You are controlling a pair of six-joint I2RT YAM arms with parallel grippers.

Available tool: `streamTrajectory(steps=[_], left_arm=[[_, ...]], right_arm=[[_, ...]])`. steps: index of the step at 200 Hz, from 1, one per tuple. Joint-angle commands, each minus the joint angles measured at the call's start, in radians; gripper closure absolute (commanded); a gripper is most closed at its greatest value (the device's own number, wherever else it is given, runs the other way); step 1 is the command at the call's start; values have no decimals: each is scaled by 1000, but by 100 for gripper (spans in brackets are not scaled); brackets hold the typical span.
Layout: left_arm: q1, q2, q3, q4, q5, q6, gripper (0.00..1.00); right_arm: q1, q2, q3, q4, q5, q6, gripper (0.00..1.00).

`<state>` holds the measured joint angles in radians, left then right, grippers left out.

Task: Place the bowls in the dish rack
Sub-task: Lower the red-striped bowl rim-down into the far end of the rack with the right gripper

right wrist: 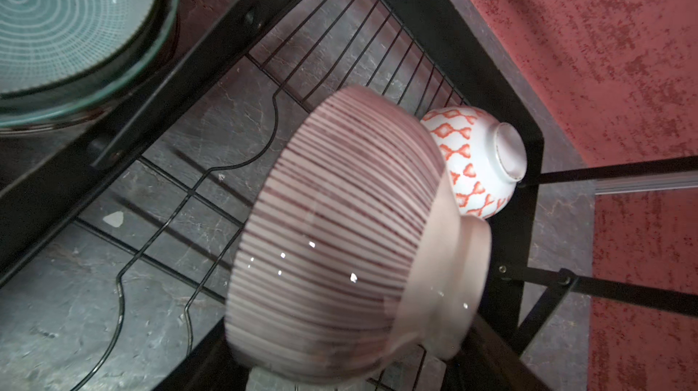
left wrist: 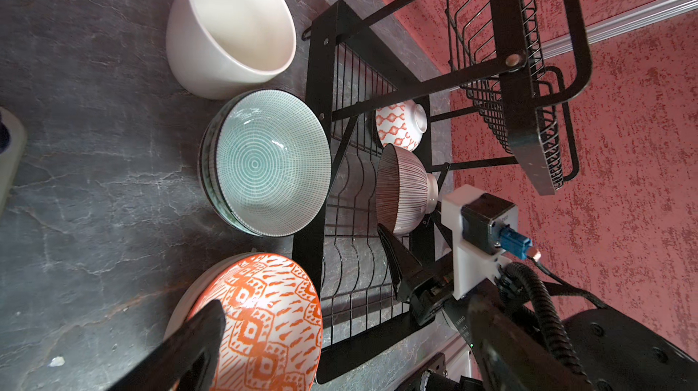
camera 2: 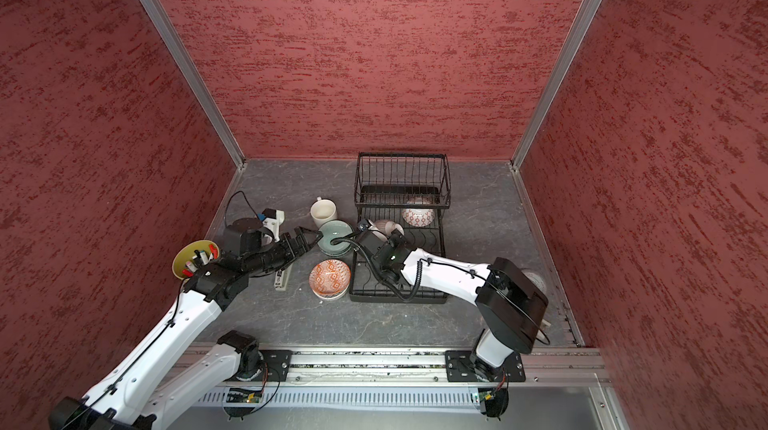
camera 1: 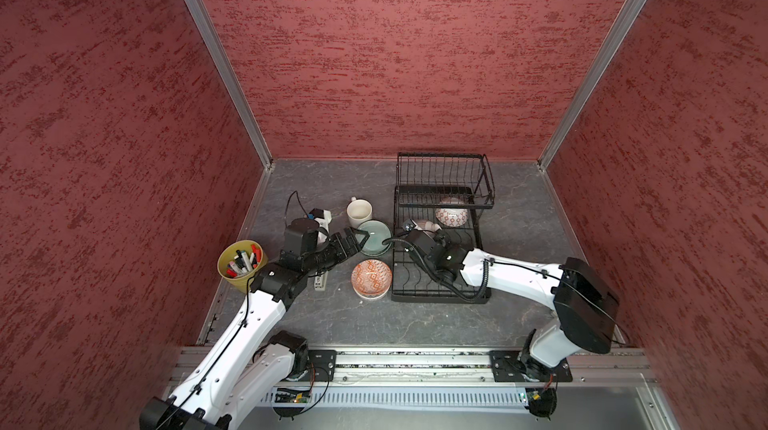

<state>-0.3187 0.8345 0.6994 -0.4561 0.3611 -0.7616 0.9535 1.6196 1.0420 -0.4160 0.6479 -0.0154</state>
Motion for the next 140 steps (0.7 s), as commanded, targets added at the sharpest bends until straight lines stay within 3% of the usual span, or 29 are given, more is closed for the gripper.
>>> streamTrajectory(steps=[1, 85, 140], left_arm=[[10, -12, -13, -2, 8, 14, 0], [19, -11, -20, 6, 16, 13, 0], [21, -17, -24, -4, 18, 13, 0]], right_arm=[[8, 6, 50, 87, 100, -74, 34], [7, 119, 73, 247, 247, -295, 33], [-15, 177, 66, 375, 260, -407, 32]])
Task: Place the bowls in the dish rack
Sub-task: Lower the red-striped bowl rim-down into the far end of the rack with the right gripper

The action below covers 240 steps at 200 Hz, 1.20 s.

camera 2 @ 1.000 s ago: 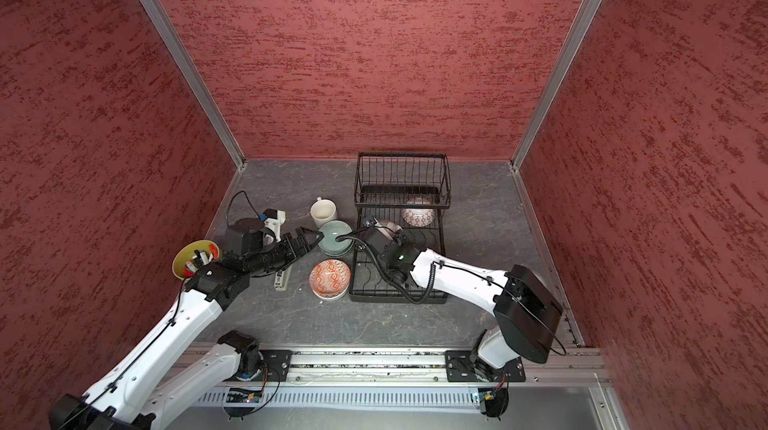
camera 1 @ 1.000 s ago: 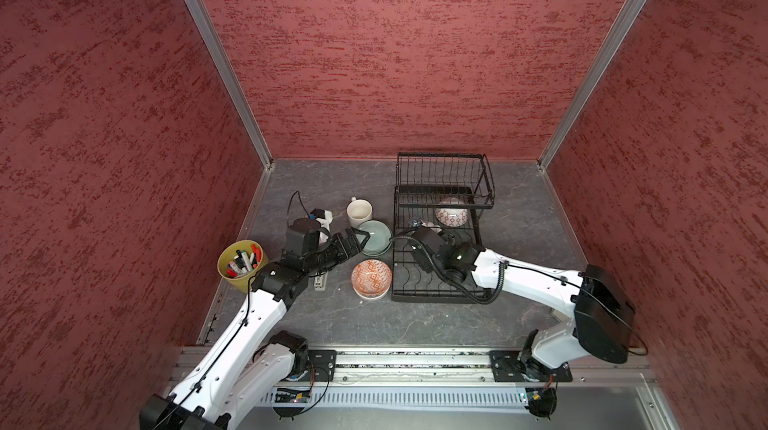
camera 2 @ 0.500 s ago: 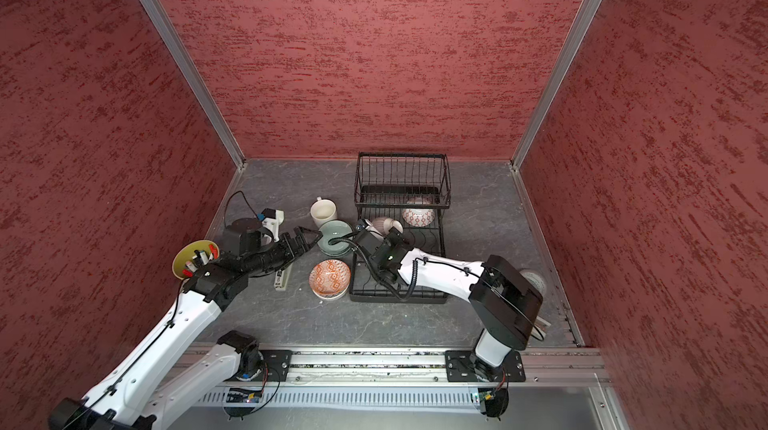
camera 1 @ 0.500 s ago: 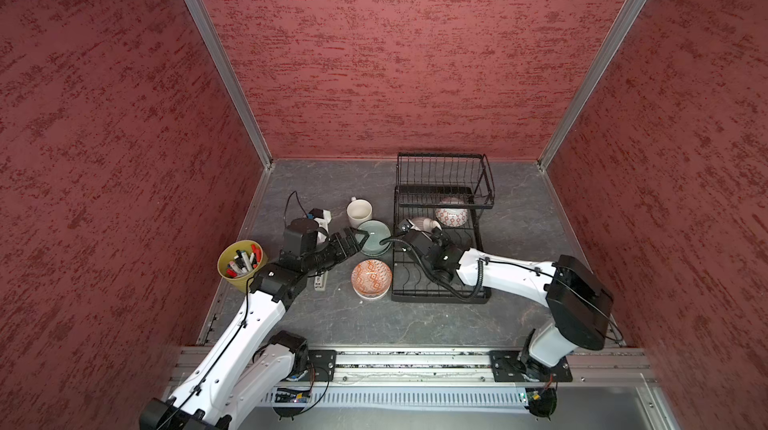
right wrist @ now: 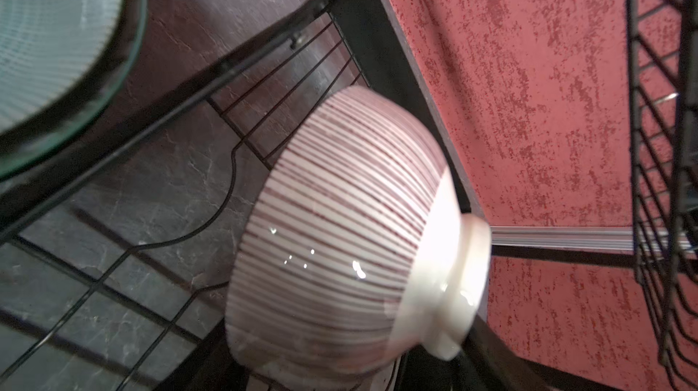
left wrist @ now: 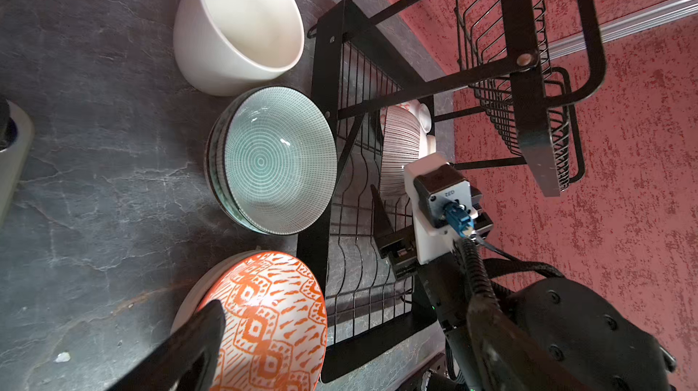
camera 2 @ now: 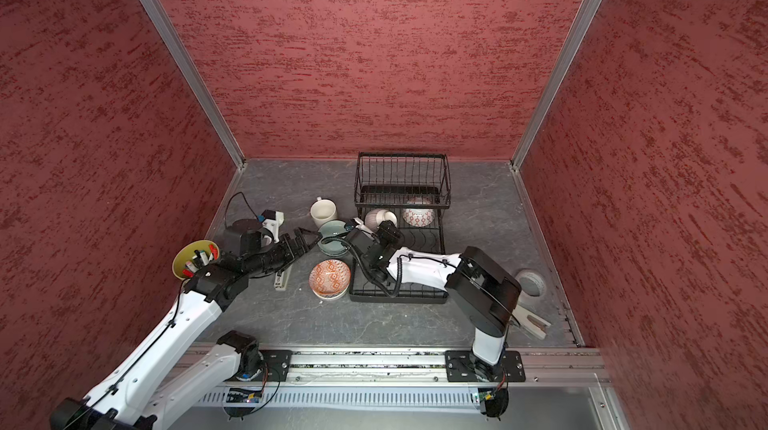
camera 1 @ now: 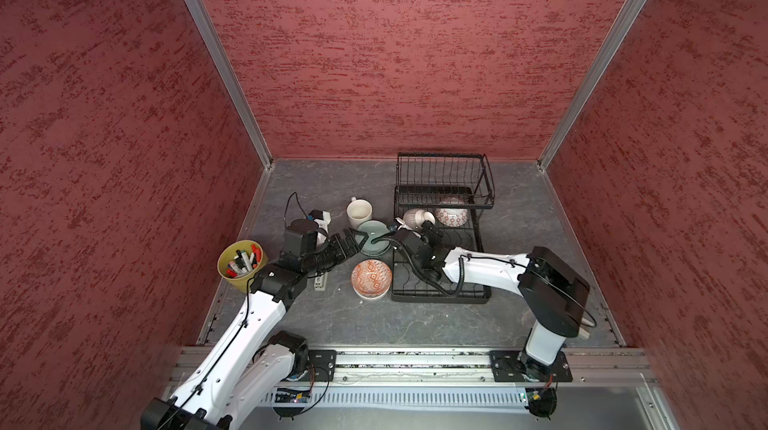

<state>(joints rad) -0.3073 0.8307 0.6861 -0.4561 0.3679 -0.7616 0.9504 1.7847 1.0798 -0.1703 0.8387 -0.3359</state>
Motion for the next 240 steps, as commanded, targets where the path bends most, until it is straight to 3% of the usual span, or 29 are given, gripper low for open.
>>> streamTrajectory(steps=[1, 119, 240], left_arm=[[10, -14, -12, -4, 11, 13, 0], [16, -17, -11, -3, 11, 11, 0], [19, -13, -13, -9, 10, 10, 0]], right_arm=[[-13, 13, 28, 131, 69, -88, 32], [-103, 117, 54, 330, 90, -337, 31], [-164, 232, 99, 471, 48, -475, 28]])
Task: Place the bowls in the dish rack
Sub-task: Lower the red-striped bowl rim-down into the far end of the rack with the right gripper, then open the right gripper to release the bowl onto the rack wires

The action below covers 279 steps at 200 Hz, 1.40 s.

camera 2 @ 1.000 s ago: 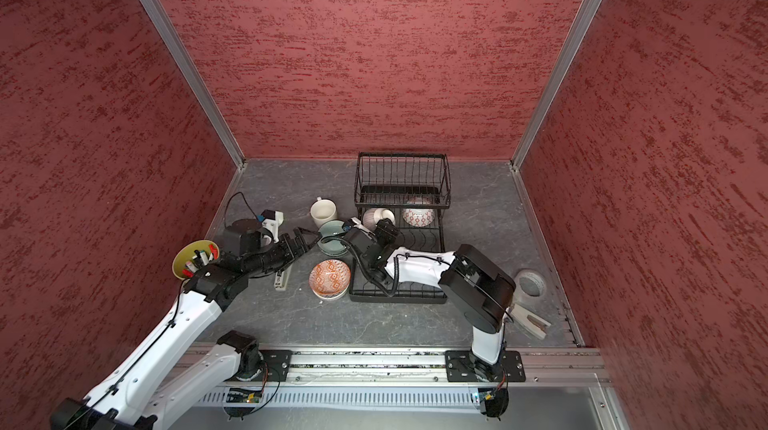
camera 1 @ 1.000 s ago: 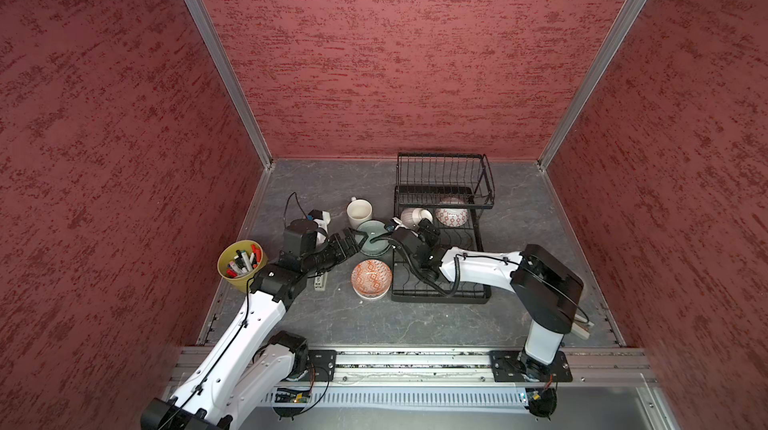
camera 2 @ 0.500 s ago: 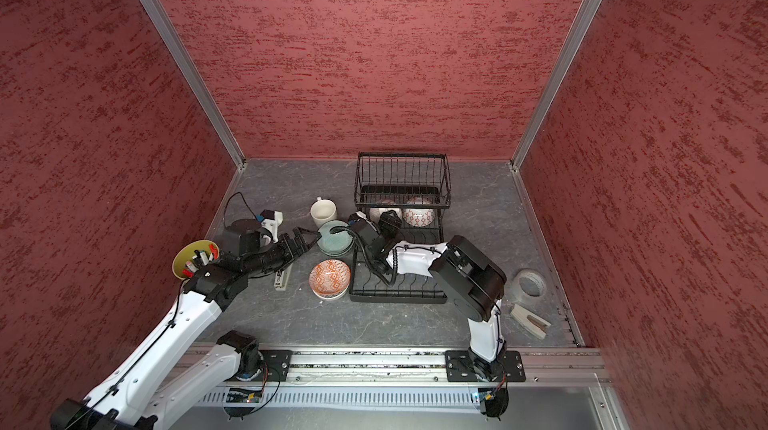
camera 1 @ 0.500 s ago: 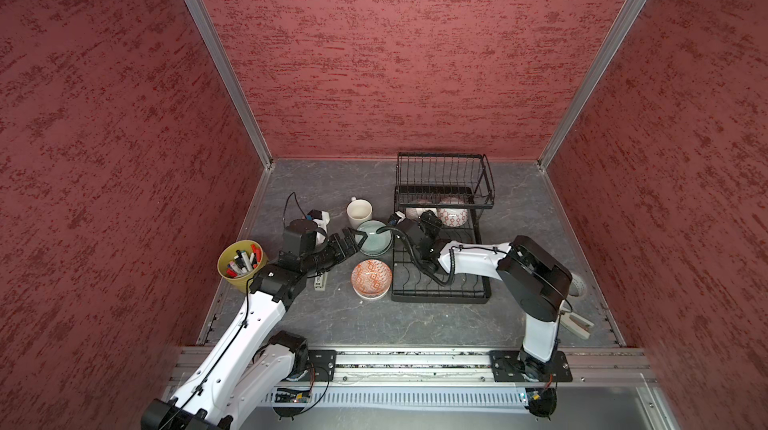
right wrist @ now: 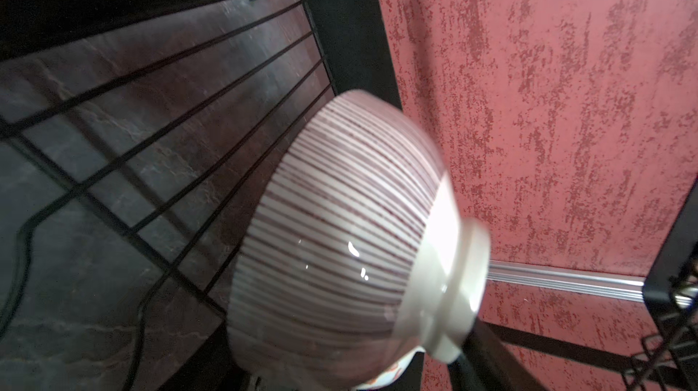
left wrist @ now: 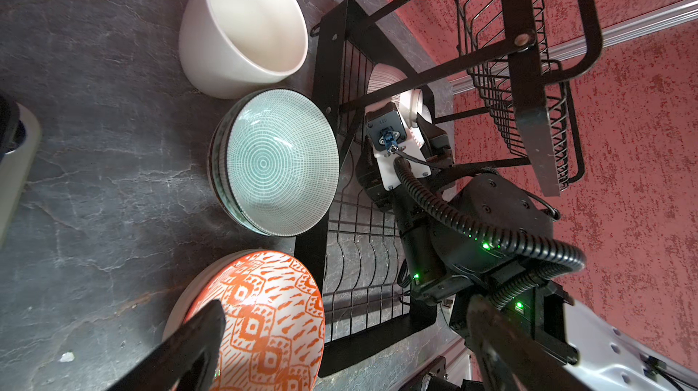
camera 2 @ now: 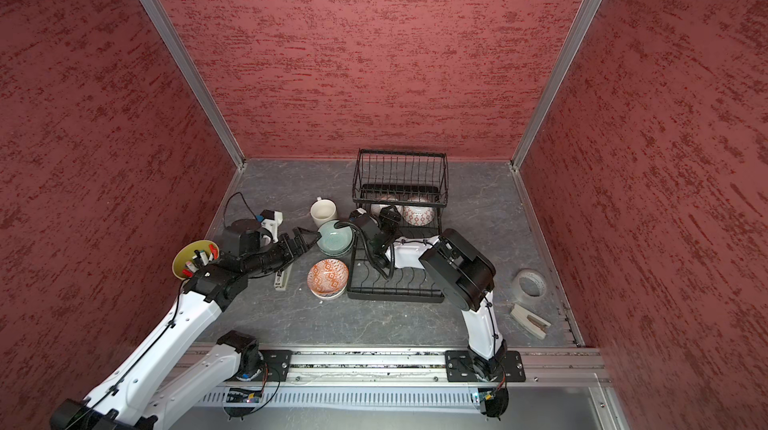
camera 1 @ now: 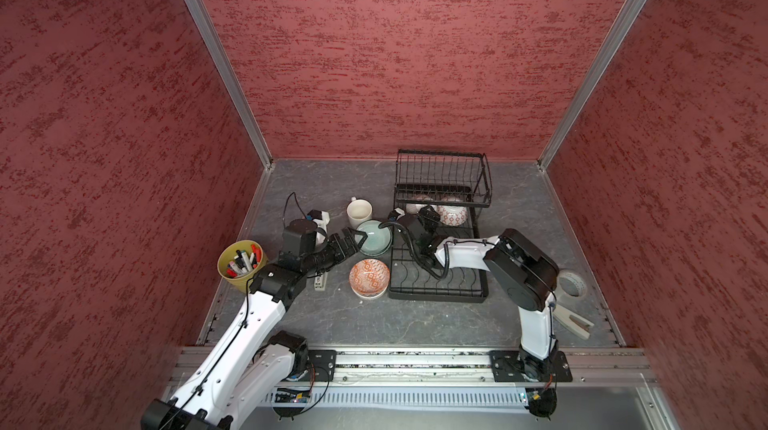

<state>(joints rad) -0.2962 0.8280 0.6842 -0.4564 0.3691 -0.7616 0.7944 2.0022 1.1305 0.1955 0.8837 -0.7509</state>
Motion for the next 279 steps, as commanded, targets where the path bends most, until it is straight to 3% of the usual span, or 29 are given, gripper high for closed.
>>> streamTrajectory(steps=[1, 128, 202, 279], left_arm=[[9, -10, -10, -8, 9, 9, 0], [9, -14, -12, -14, 7, 11, 0], [9, -15, -10, -16, 5, 11, 0], [11, -19, -15, -13, 4, 14, 0]], right_arm=[[-8, 17, 49, 106, 3, -60, 28], [-16, 64, 27, 185, -11, -59, 18], [-17, 57, 17, 184, -8, -35, 16], [-15, -34, -46, 131, -30, 117, 15]])
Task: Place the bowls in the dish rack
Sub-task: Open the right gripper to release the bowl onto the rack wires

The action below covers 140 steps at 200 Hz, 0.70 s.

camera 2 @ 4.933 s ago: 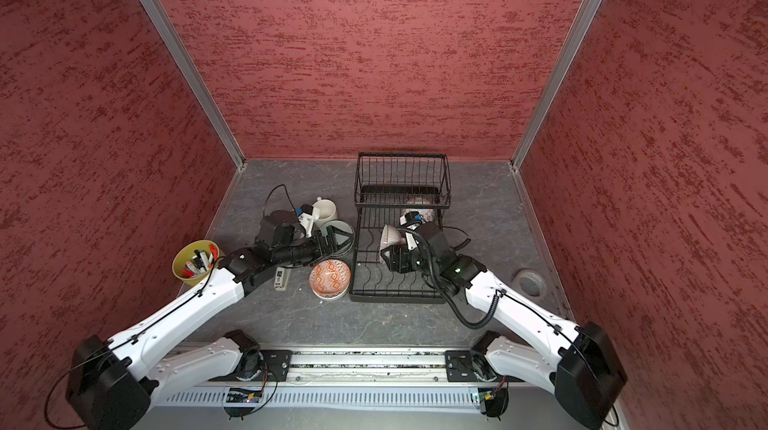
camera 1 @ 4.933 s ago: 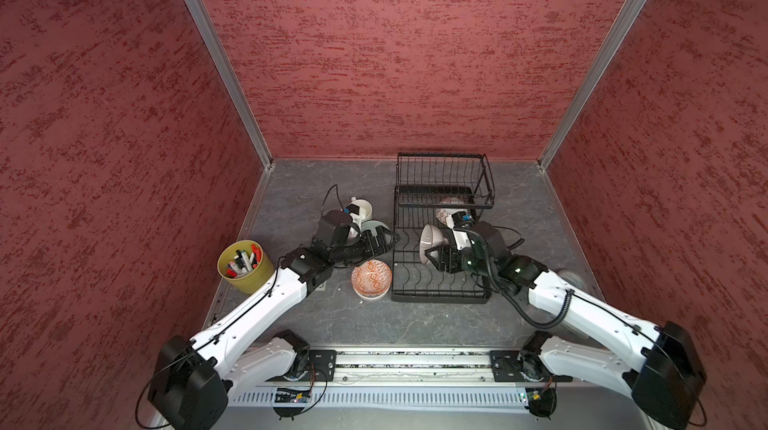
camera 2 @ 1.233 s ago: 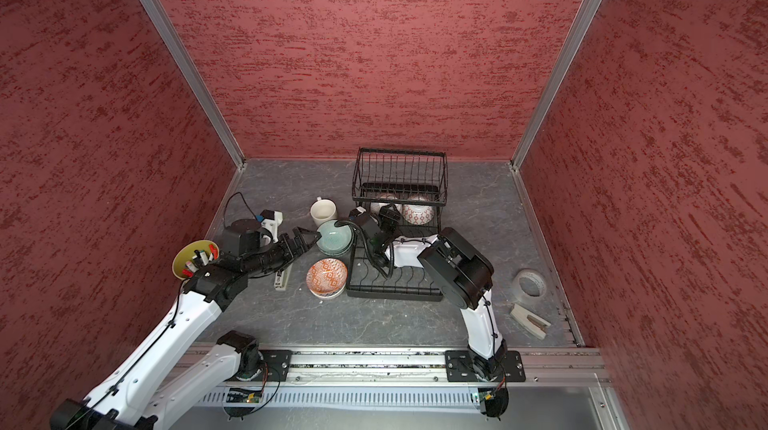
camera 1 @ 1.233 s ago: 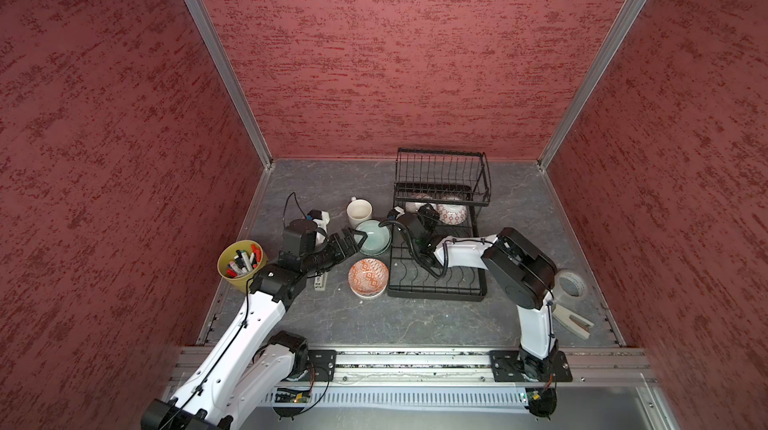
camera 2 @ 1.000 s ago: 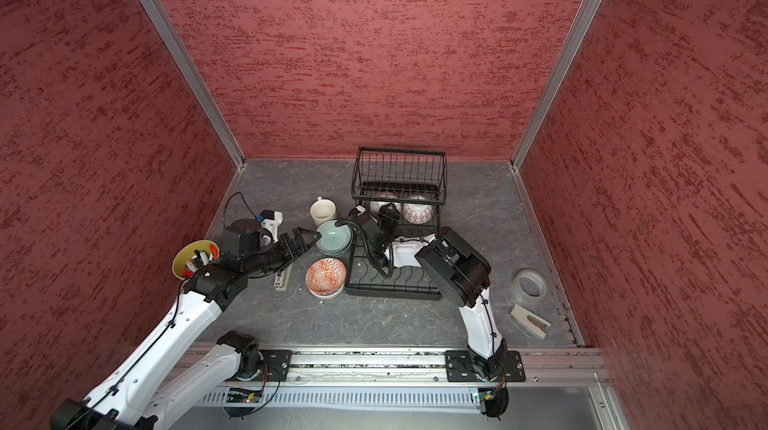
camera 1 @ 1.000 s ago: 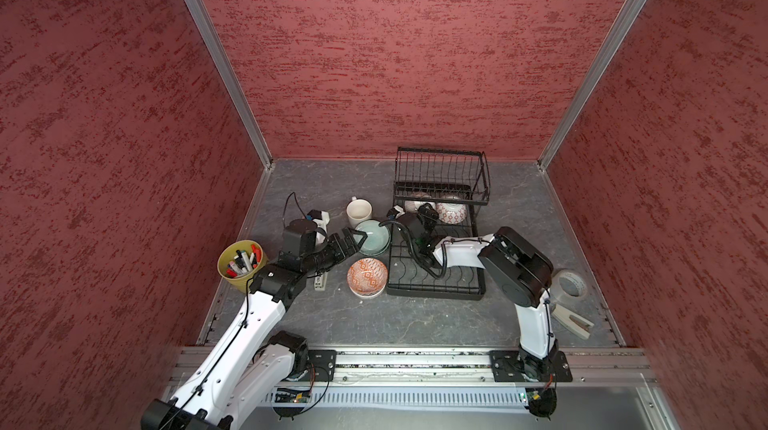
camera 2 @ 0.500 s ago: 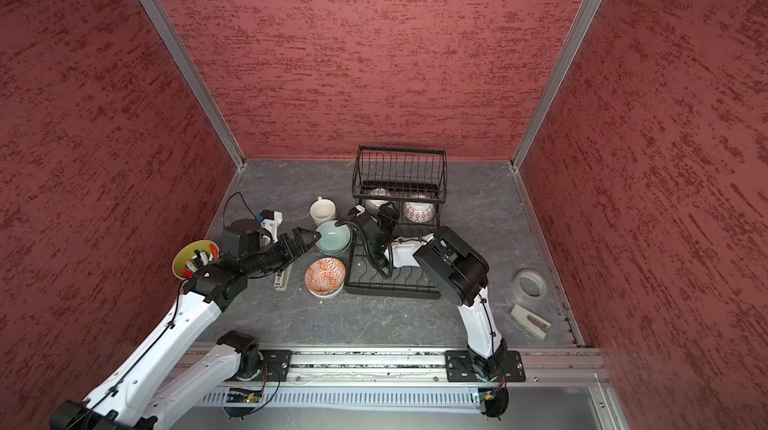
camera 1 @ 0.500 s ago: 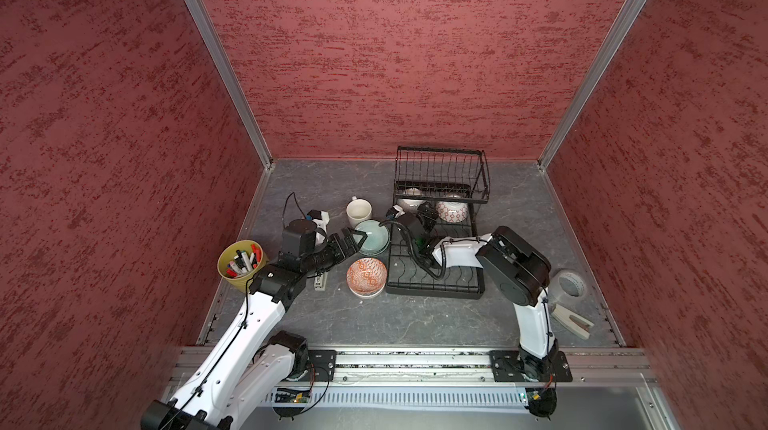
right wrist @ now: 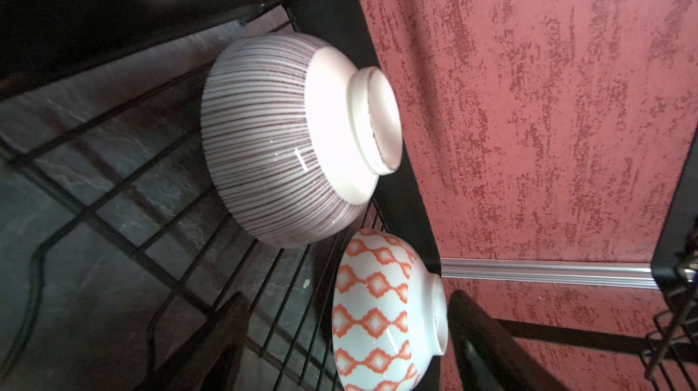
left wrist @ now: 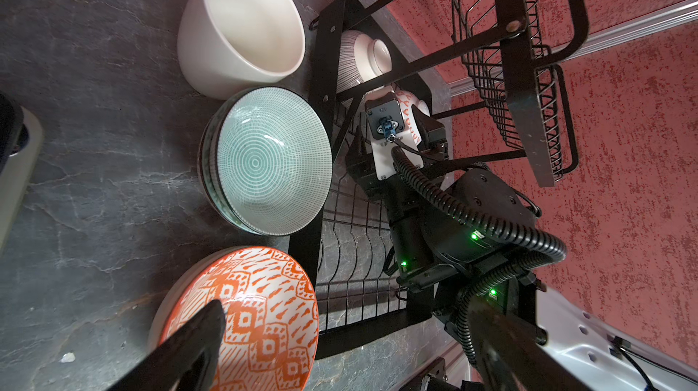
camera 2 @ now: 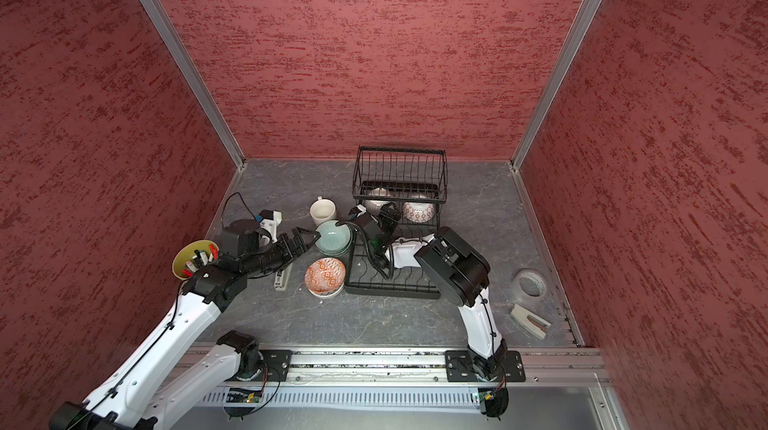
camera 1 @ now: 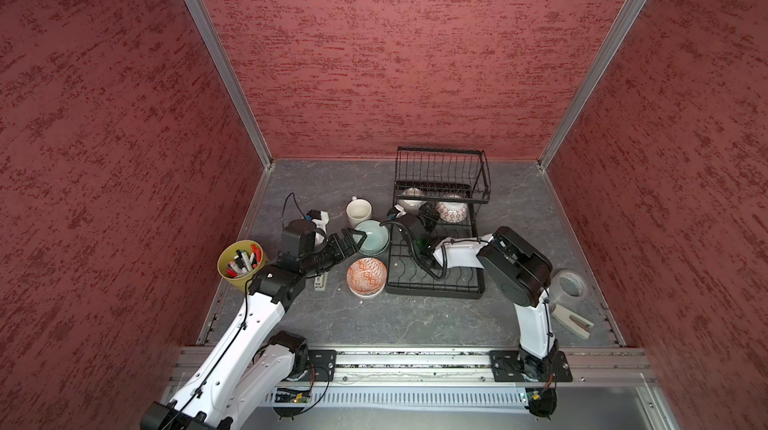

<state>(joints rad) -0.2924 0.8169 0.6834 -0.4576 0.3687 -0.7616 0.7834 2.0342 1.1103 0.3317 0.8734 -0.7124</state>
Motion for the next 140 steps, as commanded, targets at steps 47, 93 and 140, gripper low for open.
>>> streamTrajectory(steps=[47, 93, 140], left_arm=[[7, -3, -14, -4, 6, 15, 0], [10, -3, -15, -5, 7, 18, 0], [12, 10, -8, -10, 5, 15, 0]], right_arm=[[6, -130, -79, -46, -54, 160, 15], [27, -179, -129, -72, -65, 197, 15], [42, -293, -154, -190, -121, 322, 15]])
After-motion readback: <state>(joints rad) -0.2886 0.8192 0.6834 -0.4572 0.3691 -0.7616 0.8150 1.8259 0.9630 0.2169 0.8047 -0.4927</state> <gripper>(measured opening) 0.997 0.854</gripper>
